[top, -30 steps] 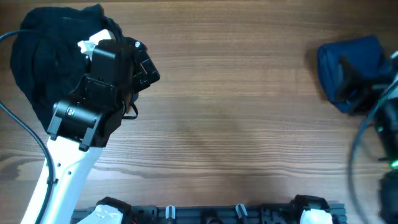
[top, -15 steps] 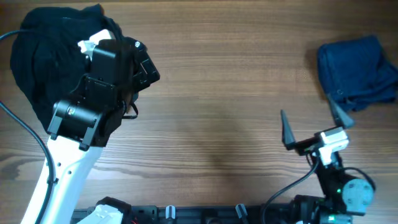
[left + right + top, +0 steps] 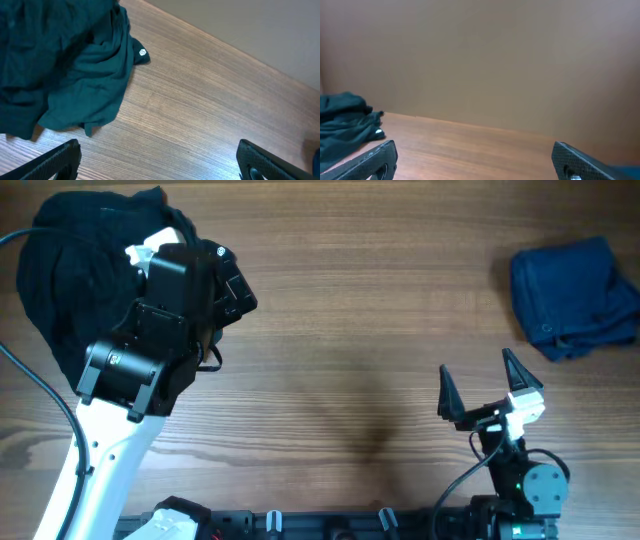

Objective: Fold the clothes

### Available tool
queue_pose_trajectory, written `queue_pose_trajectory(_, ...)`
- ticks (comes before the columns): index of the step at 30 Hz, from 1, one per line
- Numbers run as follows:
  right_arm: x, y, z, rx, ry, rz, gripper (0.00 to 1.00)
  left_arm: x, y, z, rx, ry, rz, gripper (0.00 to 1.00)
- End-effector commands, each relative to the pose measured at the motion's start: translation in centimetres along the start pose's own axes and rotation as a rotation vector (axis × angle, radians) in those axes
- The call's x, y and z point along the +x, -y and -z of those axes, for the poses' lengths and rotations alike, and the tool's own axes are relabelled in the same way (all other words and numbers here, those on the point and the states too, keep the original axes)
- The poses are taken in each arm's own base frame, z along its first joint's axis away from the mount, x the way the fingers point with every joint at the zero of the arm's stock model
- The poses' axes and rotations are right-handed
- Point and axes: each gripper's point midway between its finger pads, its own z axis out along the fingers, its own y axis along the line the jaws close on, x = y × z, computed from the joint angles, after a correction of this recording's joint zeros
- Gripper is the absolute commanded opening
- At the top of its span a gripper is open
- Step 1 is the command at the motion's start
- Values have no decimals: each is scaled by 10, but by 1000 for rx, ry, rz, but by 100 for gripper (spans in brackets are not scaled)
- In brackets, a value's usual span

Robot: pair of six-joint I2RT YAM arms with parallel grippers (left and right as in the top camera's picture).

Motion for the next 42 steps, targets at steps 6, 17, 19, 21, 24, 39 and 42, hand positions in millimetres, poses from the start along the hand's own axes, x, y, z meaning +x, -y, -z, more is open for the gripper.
queue_pose_trajectory(6,37,10,3,69,-118,-88,100,-3,-3,0,-15,16,16,100)
queue_pose_trajectory(17,51,5,4,31,-177,3,100,-3,-3,0,-15,16,16,100)
queue_pose_trajectory(19,51,5,4,32,-176,-17,100,-3,-3,0,-15,16,16,100)
queue_pose_trajectory(21,51,5,4,34,-176,-34,100,-3,-3,0,-15,16,16,100)
queue_pose_trajectory(24,51,7,5,42,-175,-33,100,-3,-3,0,-15,16,16,100)
queue_pose_trajectory(39,51,7,5,42,-176,-32,100,-4,-3,0,-15,16,16,100)
queue_pose_trajectory(42,51,7,5,42,-176,-32,100,-3,-3,0,-15,16,16,100)
